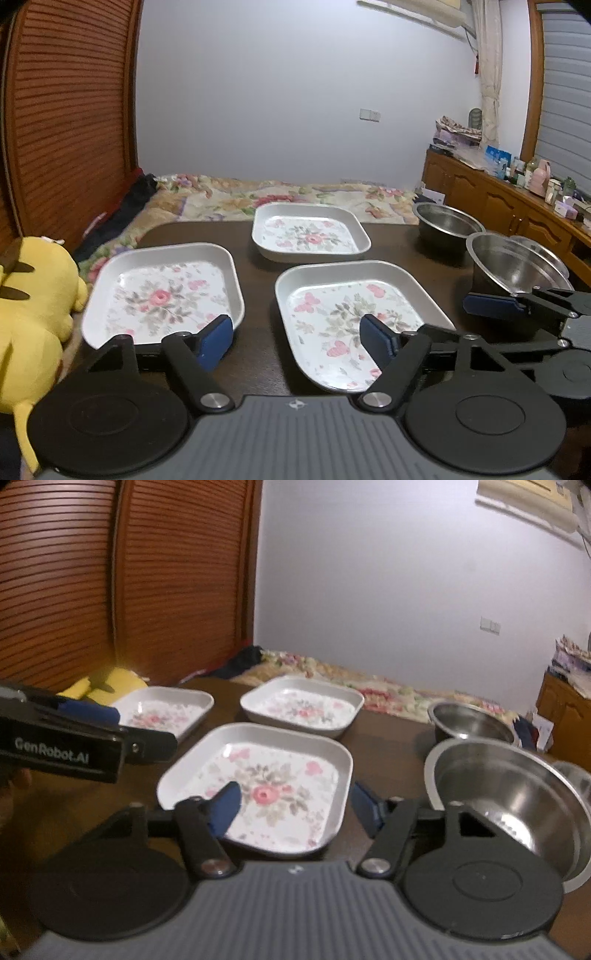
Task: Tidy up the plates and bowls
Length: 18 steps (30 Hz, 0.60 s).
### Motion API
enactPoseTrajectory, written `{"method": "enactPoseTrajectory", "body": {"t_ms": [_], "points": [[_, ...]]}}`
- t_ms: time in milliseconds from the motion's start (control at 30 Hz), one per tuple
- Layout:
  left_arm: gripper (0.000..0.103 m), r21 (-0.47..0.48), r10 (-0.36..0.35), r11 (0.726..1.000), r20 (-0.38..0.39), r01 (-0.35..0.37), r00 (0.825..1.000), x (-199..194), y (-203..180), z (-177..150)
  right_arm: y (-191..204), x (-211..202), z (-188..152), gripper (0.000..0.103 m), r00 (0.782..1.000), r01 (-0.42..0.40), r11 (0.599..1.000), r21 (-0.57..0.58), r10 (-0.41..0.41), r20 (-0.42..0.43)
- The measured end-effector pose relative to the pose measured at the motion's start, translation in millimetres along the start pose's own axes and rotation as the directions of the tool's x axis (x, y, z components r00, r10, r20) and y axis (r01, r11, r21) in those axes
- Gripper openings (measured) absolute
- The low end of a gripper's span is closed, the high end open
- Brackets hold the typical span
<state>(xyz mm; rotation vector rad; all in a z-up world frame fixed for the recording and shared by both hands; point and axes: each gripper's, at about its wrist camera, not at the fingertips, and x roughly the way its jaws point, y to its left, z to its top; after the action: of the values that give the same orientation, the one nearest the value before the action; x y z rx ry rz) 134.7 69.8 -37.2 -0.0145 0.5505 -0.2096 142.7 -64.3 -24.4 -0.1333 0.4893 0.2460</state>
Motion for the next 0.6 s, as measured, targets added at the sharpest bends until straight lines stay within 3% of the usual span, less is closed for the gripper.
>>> {"method": "enactPoseTrajectory", "body": {"t_ms": [133,400,600], "points": [[0.061,-0.005,-0.016,1.000,-0.025,0.016,1.000,13,0,-3,-6,7,-3,0.055,0.999,0.019,0.999,0.033,-0.018,-0.030],[0.060,-0.030,-0.015,0.999,-0.055,0.013,0.998,30,5,-6,-7,14,-9,0.050,0.998,0.013,0.999,0.048,-0.010,-0.060],[0.046,-0.031,-0.016,0.999,-0.061,0.014,0.998,36,5,-4,-12,22,-6,0.041,0.997,0.024,0.996,0.085,-0.018,-0.072]]}}
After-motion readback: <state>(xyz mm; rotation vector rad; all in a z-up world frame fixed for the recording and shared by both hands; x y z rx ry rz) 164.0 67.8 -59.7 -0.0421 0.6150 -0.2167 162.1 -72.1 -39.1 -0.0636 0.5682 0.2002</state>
